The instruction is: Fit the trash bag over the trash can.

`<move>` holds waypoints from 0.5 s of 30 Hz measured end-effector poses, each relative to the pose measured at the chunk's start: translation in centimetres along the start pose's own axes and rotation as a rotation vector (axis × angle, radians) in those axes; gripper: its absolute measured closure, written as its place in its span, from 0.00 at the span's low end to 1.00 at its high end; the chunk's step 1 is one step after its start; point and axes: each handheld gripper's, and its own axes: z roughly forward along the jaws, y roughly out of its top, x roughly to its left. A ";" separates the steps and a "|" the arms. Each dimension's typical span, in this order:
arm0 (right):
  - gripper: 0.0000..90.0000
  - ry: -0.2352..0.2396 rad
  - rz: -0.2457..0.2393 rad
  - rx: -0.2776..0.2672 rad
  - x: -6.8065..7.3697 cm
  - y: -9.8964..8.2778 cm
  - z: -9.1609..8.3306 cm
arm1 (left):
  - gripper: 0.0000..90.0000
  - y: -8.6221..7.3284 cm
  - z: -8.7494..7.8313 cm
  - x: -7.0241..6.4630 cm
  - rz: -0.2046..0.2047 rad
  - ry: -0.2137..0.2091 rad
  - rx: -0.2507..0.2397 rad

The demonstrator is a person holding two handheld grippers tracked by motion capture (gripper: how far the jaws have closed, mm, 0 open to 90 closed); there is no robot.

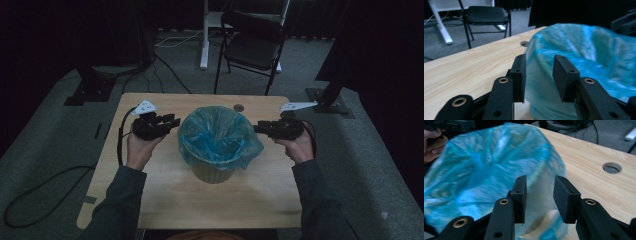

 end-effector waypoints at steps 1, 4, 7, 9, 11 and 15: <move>0.69 0.000 0.000 0.000 0.0 0.0 0.0 | 0.69 0.0 0.0 0.0 0.000 0.000 0.000; 0.67 0.032 -0.019 0.003 1.0 0.5 0.2 | 0.66 0.0 -0.5 -0.8 0.006 -0.049 -0.017; 0.67 0.033 -0.023 0.018 1.3 0.5 0.6 | 0.63 -0.1 -0.4 -1.4 0.024 -0.079 -0.004; 0.67 0.035 -0.020 0.028 1.3 0.5 1.0 | 0.62 -0.4 -0.3 -1.7 0.032 -0.079 0.004; 0.67 0.037 -0.015 0.036 1.2 0.3 1.2 | 0.62 -0.7 0.0 -1.9 0.038 -0.074 0.021; 0.72 0.054 -0.008 0.051 1.0 0.1 1.5 | 0.68 -1.3 0.2 -2.1 0.035 -0.070 0.040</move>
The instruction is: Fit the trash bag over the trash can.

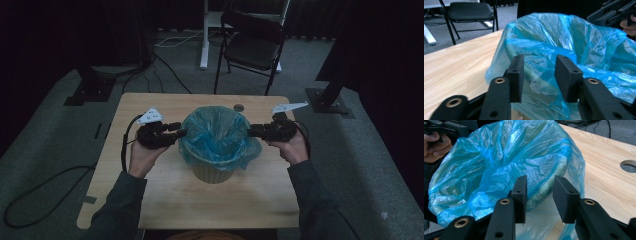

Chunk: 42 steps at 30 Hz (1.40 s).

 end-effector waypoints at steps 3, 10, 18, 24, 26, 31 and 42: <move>0.77 0.012 0.007 -0.006 -0.1 -0.1 -0.2 | 0.75 -0.3 -0.1 -0.1 -0.007 0.006 0.001; 0.93 0.041 0.012 -0.025 -0.2 -0.2 -0.8 | 0.92 -0.8 -1.0 -0.4 -0.011 0.001 -0.030; 0.99 0.008 0.014 0.005 -0.3 -1.1 -0.9 | 1.00 -2.0 -1.4 -0.2 -0.012 0.017 -0.020; 0.99 -0.023 0.038 0.041 -0.7 -1.5 0.0 | 0.99 -2.8 -0.4 0.3 -0.038 0.039 0.029; 0.99 -0.029 0.035 0.041 -0.7 -1.4 0.2 | 0.98 -2.9 0.1 0.4 -0.039 0.036 0.049; 0.98 -0.025 0.036 0.039 -0.7 -1.5 0.2 | 0.97 -2.9 0.5 0.2 -0.030 0.019 0.062; 0.93 -0.053 0.022 0.057 -0.8 -1.6 0.8 | 0.90 -3.0 0.3 0.0 -0.005 0.008 0.068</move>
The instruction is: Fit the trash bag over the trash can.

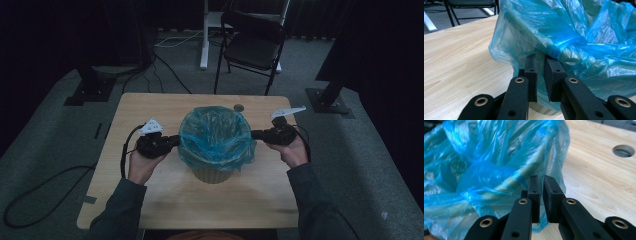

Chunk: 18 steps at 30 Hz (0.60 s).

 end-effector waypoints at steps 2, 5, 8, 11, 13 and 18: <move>0.93 0.019 -0.032 0.023 0.3 -0.2 0.2 | 0.90 -0.1 -0.1 -0.2 0.013 -0.013 0.002; 0.93 0.026 -0.045 0.030 0.5 -0.4 0.3 | 0.89 -0.2 -0.4 -0.3 0.023 -0.018 0.006; 0.93 0.044 -0.052 0.030 0.7 -0.6 0.3 | 0.89 -0.4 -0.7 -0.2 0.020 -0.030 0.006; 0.93 0.074 -0.079 0.043 1.0 -0.7 0.3 | 0.86 -0.6 -1.0 -0.1 0.022 -0.038 0.005; 0.91 0.077 -0.083 0.044 1.1 -0.7 0.3 | 0.81 -0.7 -1.1 0.1 0.021 -0.039 0.006; 0.81 0.061 -0.069 0.027 0.6 -0.8 0.0 | 0.75 -0.7 -1.8 1.1 0.006 -0.004 -0.018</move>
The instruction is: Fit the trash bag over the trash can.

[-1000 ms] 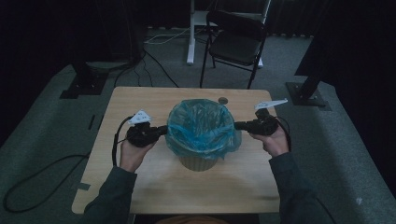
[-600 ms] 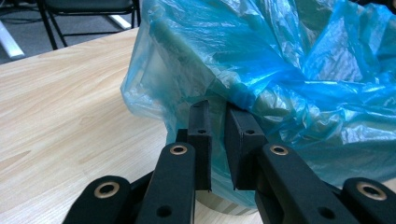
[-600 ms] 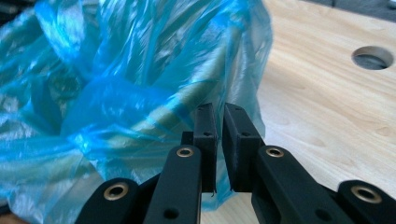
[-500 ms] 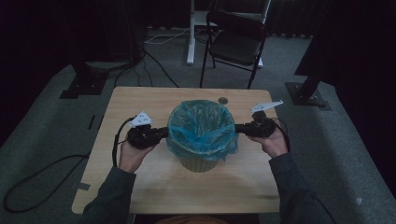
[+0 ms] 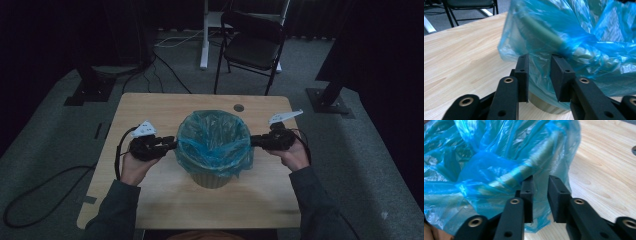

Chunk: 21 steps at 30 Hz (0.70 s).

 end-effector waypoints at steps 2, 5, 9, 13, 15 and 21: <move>0.78 -0.006 0.005 -0.010 -0.2 -0.1 -0.1 | 0.74 0.0 -0.2 0.2 -0.001 0.009 -0.013; 0.72 -0.022 0.034 -0.049 -0.8 -0.6 -0.8 | 0.72 0.3 -0.9 0.6 -0.006 0.019 -0.046; 0.69 -0.023 0.047 -0.076 -1.1 -0.9 -1.5 | 0.71 0.8 -1.5 0.8 -0.004 0.026 -0.075; 0.64 -0.026 0.054 -0.122 -1.2 -1.2 -2.4 | 0.69 1.5 -2.0 0.8 0.002 0.026 -0.094; 0.64 -0.024 0.052 -0.121 -1.2 -1.2 -2.5 | 0.69 1.7 -2.1 0.8 0.006 0.027 -0.101; 0.62 -0.031 0.051 -0.133 -1.1 -1.4 -2.8 | 0.68 2.3 -2.0 0.8 0.006 0.018 -0.106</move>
